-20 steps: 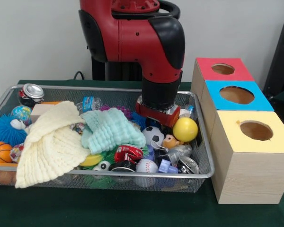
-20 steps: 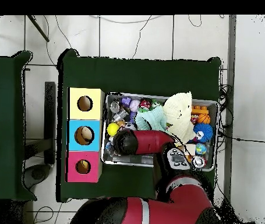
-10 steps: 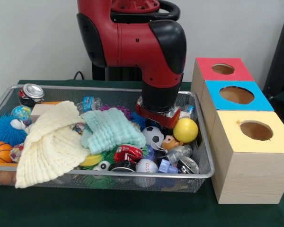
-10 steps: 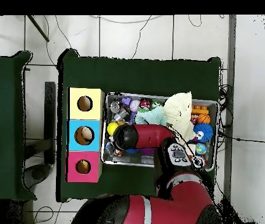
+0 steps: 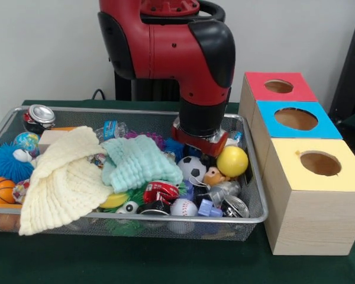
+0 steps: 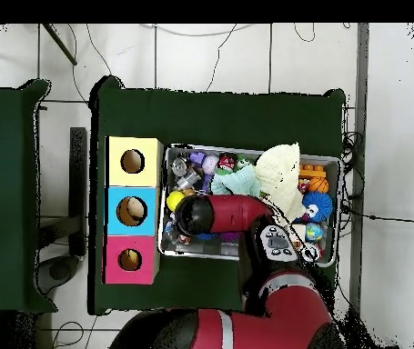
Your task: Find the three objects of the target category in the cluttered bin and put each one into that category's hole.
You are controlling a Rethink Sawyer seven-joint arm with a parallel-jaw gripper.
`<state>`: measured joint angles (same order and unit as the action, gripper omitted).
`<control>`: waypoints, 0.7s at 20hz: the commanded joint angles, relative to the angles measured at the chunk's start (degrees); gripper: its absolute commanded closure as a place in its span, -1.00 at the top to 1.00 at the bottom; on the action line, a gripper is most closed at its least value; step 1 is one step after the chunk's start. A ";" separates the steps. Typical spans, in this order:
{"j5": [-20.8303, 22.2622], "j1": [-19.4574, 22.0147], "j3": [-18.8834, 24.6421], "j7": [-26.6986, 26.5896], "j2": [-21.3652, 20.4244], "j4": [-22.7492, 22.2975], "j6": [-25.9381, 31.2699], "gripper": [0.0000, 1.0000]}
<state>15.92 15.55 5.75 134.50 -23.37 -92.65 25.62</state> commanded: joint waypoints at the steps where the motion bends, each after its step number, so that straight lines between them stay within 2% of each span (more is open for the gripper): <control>1: -2.64 -0.98 1.33 6.13 -9.40 -1.52 -3.19 1.00; 4: -4.07 -1.83 0.54 6.84 -13.67 -4.65 0.59 1.00; 8: -4.62 -2.61 -0.33 7.14 -16.93 -7.55 2.03 1.00; 14: -5.40 -3.59 -1.55 6.59 -19.67 -8.19 4.62 1.00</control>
<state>13.85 12.60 4.62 134.50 -38.57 -98.62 25.57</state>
